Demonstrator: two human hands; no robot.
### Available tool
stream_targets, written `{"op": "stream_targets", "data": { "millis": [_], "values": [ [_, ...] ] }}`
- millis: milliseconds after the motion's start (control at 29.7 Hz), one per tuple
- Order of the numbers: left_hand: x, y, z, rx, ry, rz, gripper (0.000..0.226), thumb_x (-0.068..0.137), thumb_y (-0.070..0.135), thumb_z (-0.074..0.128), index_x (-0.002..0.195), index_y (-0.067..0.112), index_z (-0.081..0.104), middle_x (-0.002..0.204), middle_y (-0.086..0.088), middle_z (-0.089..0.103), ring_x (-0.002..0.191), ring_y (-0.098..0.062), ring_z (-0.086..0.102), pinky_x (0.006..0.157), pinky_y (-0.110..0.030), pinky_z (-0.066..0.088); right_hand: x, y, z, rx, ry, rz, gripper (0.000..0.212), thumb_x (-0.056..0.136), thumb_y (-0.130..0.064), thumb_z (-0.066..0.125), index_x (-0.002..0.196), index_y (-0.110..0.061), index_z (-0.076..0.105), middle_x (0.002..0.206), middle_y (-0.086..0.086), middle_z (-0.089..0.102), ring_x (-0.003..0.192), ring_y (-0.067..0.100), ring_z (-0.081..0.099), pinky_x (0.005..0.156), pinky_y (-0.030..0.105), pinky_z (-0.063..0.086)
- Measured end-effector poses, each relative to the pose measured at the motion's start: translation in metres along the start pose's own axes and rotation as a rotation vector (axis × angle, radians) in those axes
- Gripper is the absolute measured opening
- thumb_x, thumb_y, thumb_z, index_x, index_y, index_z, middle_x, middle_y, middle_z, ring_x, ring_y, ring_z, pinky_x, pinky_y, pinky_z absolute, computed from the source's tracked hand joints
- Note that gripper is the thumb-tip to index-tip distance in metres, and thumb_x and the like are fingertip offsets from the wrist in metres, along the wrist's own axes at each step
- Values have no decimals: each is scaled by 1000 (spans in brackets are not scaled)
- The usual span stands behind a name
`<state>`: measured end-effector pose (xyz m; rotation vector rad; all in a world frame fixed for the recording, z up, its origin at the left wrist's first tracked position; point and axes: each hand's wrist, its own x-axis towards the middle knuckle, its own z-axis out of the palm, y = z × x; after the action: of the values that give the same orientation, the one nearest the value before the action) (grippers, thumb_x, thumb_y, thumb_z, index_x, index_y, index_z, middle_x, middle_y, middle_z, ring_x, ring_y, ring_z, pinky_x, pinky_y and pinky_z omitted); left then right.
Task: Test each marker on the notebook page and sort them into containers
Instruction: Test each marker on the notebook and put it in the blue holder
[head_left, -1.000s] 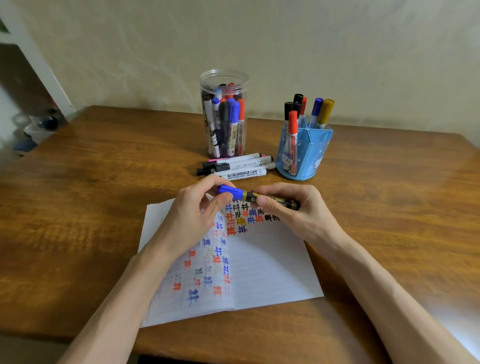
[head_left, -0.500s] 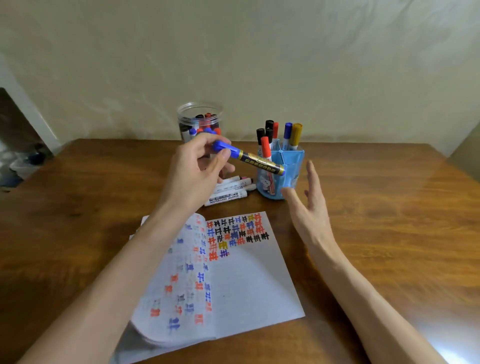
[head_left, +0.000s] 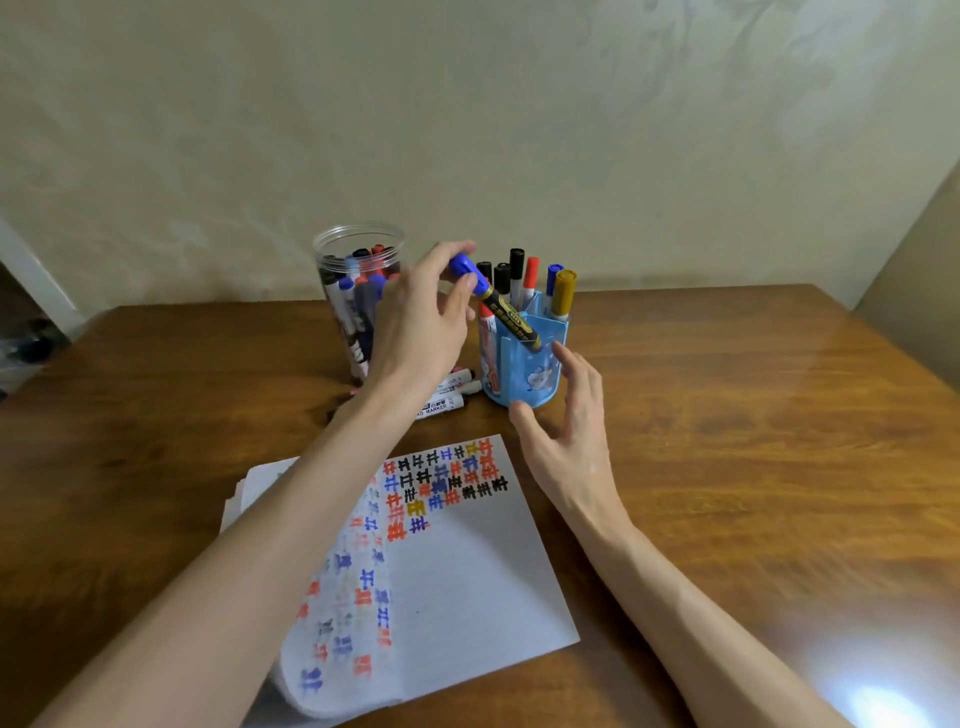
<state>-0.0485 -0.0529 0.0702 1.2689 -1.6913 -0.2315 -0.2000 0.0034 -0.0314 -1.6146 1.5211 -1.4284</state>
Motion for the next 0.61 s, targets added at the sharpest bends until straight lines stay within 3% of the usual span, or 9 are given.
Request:
{"op": "stream_targets", "data": {
  "millis": [67, 168, 303, 437, 605],
  "values": [
    [4, -1, 5, 41, -35, -2, 38, 105, 24, 57, 143, 22, 58, 96, 3, 73, 82, -5, 69, 72, -8, 49, -1, -1, 1, -5, 5, 1, 81, 84, -57, 54, 158, -29, 34, 159, -7, 33, 146, 7, 34, 118, 50, 44],
    [5, -1, 14, 61, -102, 2, 44, 100, 24, 65, 144, 27, 58, 114, 1, 74, 94, -10, 71, 86, -31, 59, -1, -3, 1, -3, 13, -19, 76, 85, -50, 55, 155, -28, 36, 153, -10, 36, 143, 5, 37, 120, 45, 42],
    [0, -9, 16, 55, -115, -47, 52, 97, 23, 70, 146, 27, 54, 111, 11, 68, 86, -4, 68, 72, -15, 51, -1, -3, 0, 1, 27, -10, 70, 86, -41, 60, 152, -28, 40, 143, -15, 37, 136, 1, 40, 117, 40, 45],
    [-13, -40, -2, 45, -103, -162, 34, 95, 19, 71, 128, 22, 63, 107, 6, 69, 91, -10, 70, 80, -32, 60, -2, -3, 1, 16, 15, 0, 62, 91, -30, 66, 149, -27, 44, 141, -13, 40, 132, 0, 42, 112, 44, 50],
    [-51, -82, -22, 134, -188, -296, 23, 90, 23, 79, 110, 23, 69, 101, 7, 68, 86, -7, 66, 70, -21, 53, -6, -4, 5, 32, -29, 1, 62, 85, -39, 61, 145, -29, 47, 139, -9, 42, 132, 6, 47, 109, 46, 53]
  ]
}}
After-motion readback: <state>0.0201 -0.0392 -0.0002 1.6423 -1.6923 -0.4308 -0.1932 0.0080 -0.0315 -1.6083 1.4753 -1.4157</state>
